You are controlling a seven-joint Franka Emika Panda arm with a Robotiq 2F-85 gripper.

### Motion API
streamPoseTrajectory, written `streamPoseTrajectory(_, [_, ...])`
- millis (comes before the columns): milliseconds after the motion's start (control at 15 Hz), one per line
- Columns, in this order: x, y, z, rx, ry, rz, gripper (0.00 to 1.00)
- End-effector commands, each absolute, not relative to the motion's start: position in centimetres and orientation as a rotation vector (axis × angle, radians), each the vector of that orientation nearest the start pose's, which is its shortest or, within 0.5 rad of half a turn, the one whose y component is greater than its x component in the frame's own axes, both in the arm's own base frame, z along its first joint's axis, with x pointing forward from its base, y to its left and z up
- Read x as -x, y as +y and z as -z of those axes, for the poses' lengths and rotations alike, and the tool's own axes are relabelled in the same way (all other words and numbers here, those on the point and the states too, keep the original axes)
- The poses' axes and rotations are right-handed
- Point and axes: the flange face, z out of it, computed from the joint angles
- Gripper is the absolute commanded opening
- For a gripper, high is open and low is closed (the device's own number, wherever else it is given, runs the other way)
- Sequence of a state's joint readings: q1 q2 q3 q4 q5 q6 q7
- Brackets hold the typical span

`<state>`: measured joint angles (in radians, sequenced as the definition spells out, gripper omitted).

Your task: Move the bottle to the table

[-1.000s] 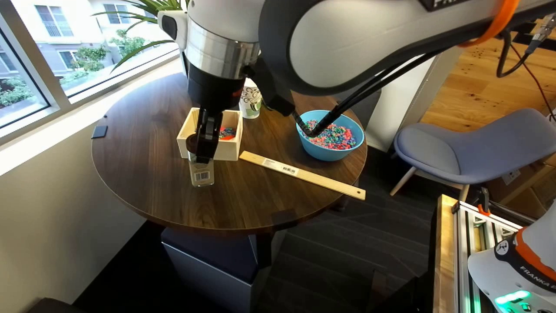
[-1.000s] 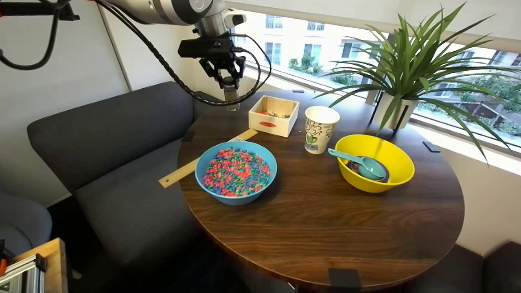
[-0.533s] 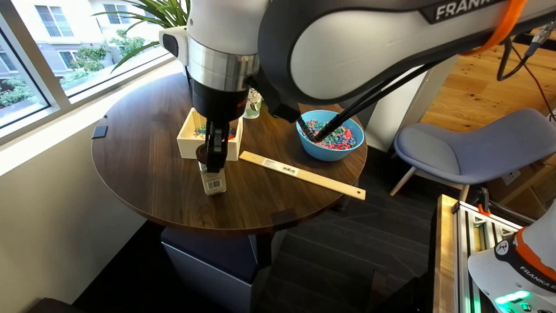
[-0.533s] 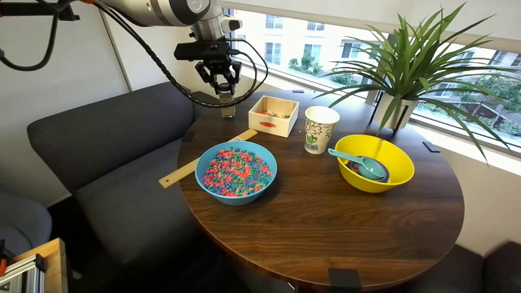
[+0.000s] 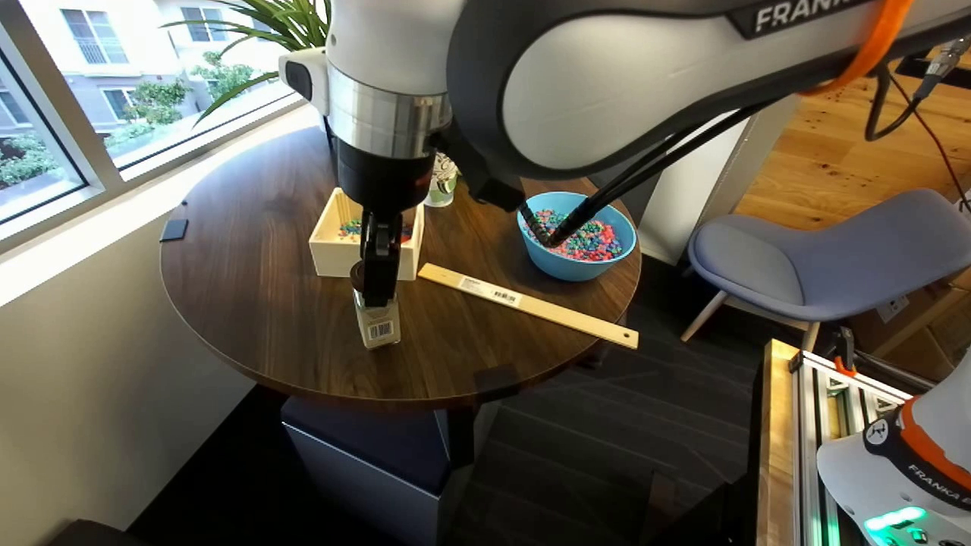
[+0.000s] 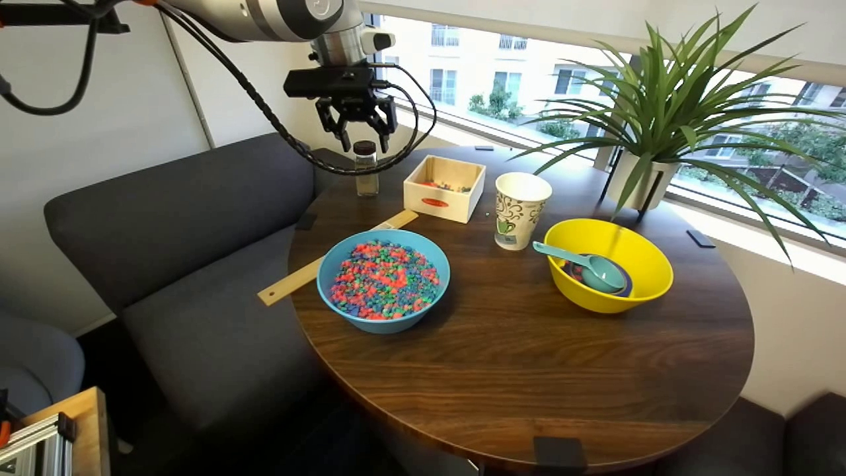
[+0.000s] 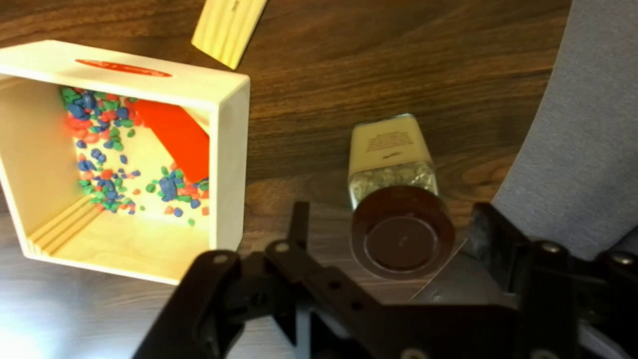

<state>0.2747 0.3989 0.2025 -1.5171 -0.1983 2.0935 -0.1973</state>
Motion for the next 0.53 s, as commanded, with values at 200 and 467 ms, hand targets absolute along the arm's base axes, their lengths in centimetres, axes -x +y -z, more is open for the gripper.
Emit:
streamPoseTrajectory(200, [-63.1, 23.9, -53.8, 3.019, -0.938, 0.434, 1.0])
streamPoseTrajectory(467, [-64.1, 19.9, -56.4, 3.09, -0.79, 0.54, 0.99])
